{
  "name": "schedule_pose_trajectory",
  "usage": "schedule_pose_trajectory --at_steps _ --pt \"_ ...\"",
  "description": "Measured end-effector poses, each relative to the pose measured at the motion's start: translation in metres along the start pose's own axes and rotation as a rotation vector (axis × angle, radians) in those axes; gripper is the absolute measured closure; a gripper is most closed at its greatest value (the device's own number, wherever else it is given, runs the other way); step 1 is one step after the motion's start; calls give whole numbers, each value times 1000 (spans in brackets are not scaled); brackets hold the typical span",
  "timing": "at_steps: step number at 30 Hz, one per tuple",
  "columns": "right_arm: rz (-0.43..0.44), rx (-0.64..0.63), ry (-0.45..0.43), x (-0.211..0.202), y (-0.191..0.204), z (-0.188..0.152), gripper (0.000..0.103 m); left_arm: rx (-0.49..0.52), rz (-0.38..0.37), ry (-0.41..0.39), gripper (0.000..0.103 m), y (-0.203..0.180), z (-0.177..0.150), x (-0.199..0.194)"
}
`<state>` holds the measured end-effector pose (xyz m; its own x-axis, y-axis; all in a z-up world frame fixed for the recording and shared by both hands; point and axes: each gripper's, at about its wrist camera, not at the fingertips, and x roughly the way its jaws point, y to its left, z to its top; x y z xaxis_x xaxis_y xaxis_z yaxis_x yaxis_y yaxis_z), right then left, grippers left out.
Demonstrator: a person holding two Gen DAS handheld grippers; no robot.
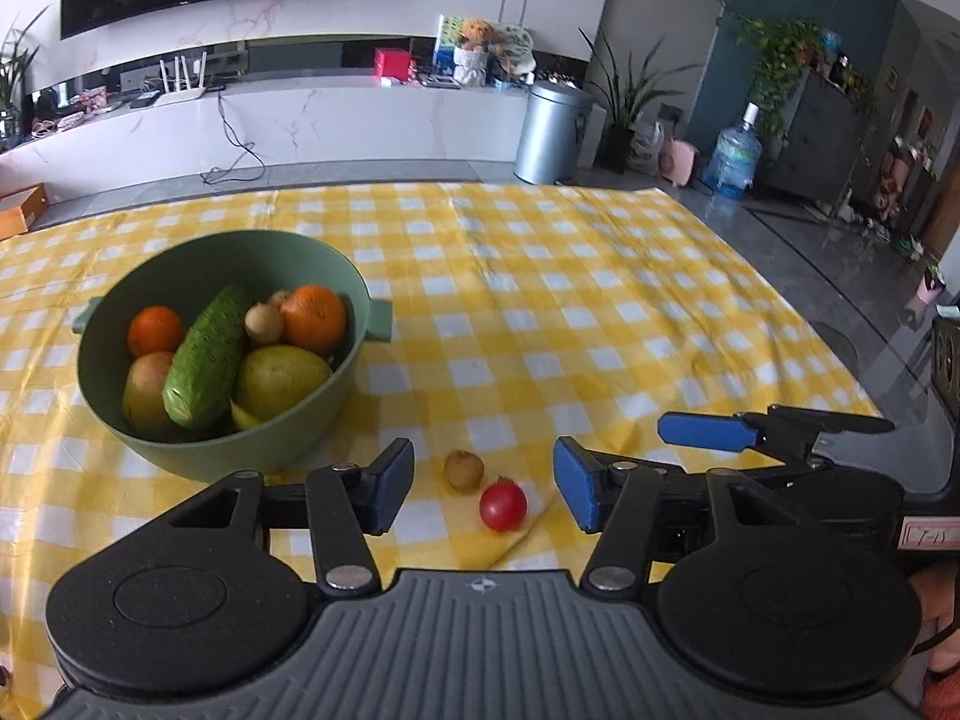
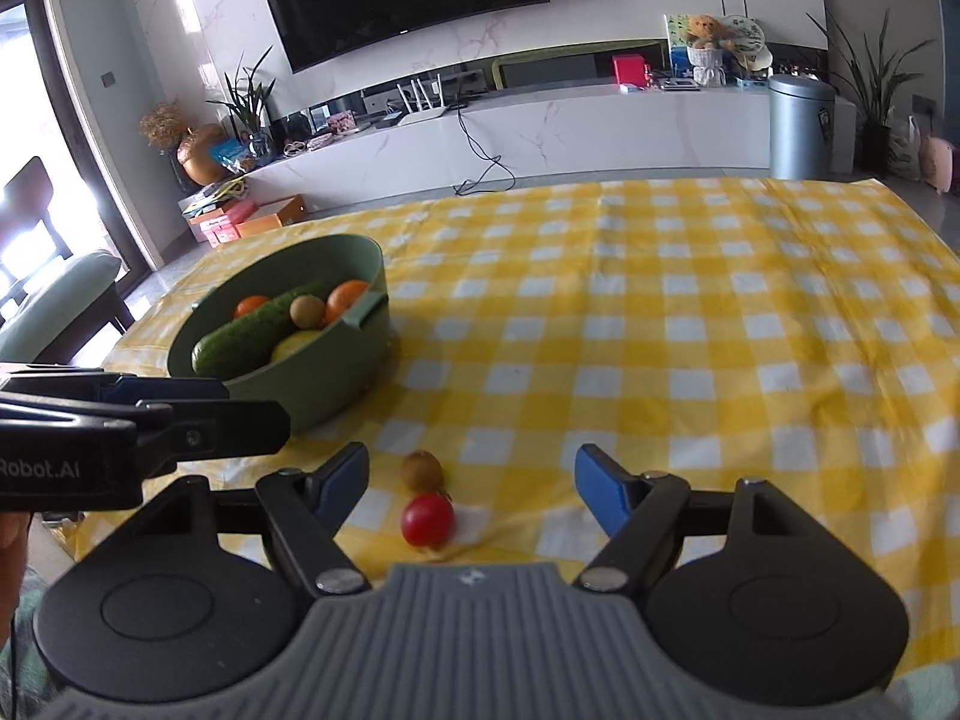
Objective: Organize fruits
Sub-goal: 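Move both tools back toward the last kiwi and the red tomato, then grasp the red tomato with the right tool while the left tool grasps the kiwi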
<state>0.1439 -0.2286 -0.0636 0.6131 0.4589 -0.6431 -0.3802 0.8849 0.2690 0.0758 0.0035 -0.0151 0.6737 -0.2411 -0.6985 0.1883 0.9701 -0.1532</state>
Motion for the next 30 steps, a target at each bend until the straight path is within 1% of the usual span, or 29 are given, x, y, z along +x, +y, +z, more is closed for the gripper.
schedule_pose_trajectory --at_steps 1,2,4,5,6,7,8,9,11,13,16,21,26,28,30 --pt "1 1 6 2 -1 -2 30 3 -5 7 40 1 -3 2" --pt "-2 7 14 4 -2 -5 30 2 -16 18 43 2 -7 5" --pt "1 11 35 8 -3 -8 31 3 -49 44 46 6 -14 11" --pt "-2 8 48 12 -3 -10 31 -1 -53 56 49 8 -17 14" --pt "-2 0 55 14 -2 -12 32 -9 -50 68 50 10 -20 18" --pt "-4 -12 60 15 -1 -14 37 -15 -48 86 54 13 -23 23" --pt "-10 -26 61 16 0 -15 39 -23 -51 104 58 16 -26 27" --pt "-11 -43 62 18 3 -15 40 -32 -56 121 59 18 -28 31" --pt "-7 -77 67 21 8 -17 46 -44 -61 140 59 23 -33 35" --pt "-3 -113 71 24 13 -18 54 -55 -64 149 61 27 -35 37" --pt "16 -127 74 31 17 -17 59 -88 -69 145 65 34 -37 37" --pt "67 -93 99 48 19 -11 61 -128 -41 126 65 46 -40 37" --pt "57 -83 149 63 23 -10 61 -108 -8 106 65 46 -40 41" --pt "58 -81 160 67 23 -11 66 -101 -2 103 65 46 -40 44" --pt "58 -78 169 70 23 -11 67 -102 -4 104 65 47 -40 46"
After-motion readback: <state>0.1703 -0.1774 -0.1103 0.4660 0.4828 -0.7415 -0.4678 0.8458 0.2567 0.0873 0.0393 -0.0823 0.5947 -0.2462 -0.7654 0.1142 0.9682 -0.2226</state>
